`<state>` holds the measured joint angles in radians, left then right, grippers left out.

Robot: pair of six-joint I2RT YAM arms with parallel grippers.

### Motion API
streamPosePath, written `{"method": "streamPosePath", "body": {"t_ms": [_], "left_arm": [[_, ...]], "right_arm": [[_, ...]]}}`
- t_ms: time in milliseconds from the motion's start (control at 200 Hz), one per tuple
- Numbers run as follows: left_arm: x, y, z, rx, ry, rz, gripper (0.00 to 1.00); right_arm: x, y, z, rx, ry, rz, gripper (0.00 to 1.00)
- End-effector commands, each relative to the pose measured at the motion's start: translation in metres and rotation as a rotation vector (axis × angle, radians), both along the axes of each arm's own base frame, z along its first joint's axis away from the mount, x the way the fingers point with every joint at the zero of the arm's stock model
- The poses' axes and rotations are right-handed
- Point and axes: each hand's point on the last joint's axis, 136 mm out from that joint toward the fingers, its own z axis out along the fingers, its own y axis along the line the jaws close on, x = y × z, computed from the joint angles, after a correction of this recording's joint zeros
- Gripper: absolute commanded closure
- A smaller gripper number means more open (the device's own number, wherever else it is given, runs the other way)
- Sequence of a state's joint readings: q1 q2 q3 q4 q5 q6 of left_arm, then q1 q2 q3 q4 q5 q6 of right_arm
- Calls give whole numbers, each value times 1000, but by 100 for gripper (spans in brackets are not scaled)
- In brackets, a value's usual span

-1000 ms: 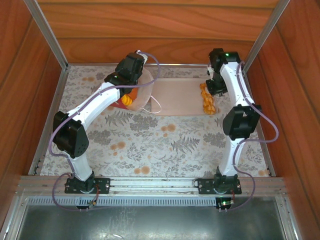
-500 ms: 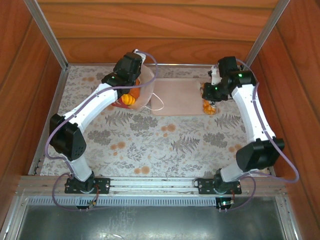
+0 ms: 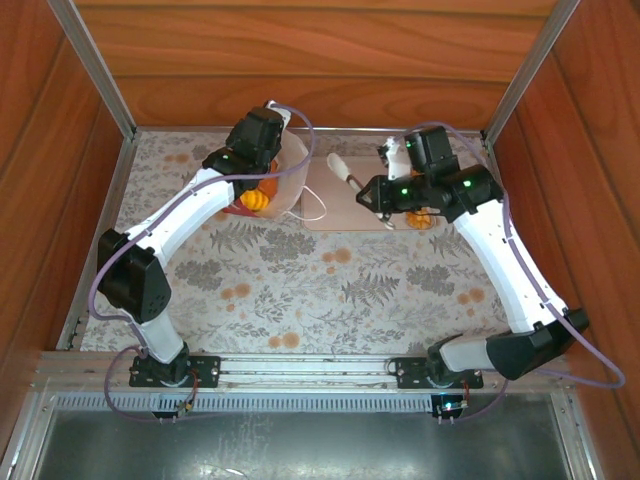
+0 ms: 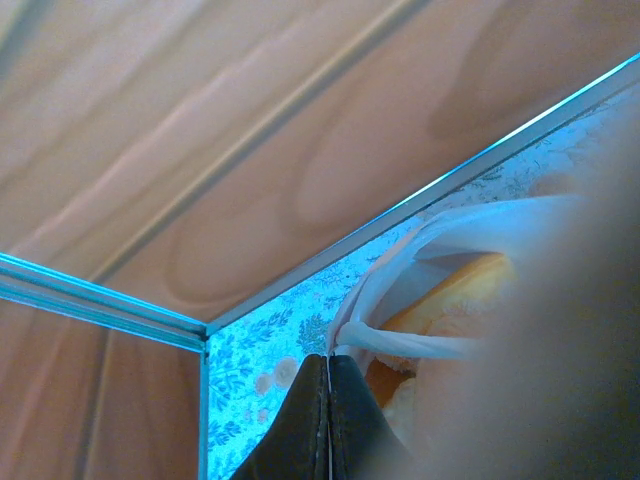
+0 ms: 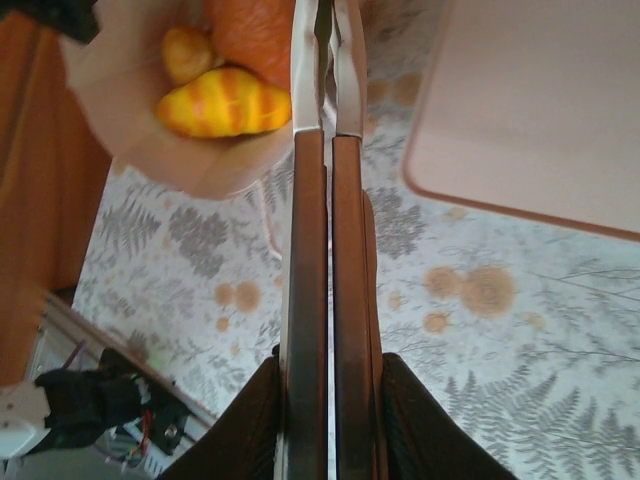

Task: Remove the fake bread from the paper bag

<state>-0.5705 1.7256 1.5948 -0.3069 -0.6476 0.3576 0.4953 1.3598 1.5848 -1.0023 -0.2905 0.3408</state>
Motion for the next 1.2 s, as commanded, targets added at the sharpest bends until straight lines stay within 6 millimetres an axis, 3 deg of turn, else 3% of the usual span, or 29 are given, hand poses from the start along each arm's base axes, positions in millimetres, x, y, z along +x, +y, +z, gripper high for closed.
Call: {"method": "streamPosePath", "body": {"t_ms": [0,225,660,795,820,935,1194], "left_arm": [[-4,6,29,-60,-74,17,100],[-4,4,31,-67,-76,8,100],[-4,-4,27,-76,-64,-26,100],[-4,-5,26,-74,-62,-28,100],[-4,-5,26,-74,-62,-29,100],[-5,-6,27,-71,-63,-32,100],[-7,-6,31,-70,-69,-37,100]], "right_arm": [[-6,16,21,65,-47,30,74],[-9,48,17,80,-59,121,68],[18,101,-8,69,-22,198,60],[30,110,-11,48,-35,190,58],[36,114,-25,27,-10,188,58],[46,120,-35,-5,-9,178,55],[63,116,-50,-85,-8,117,52]]}}
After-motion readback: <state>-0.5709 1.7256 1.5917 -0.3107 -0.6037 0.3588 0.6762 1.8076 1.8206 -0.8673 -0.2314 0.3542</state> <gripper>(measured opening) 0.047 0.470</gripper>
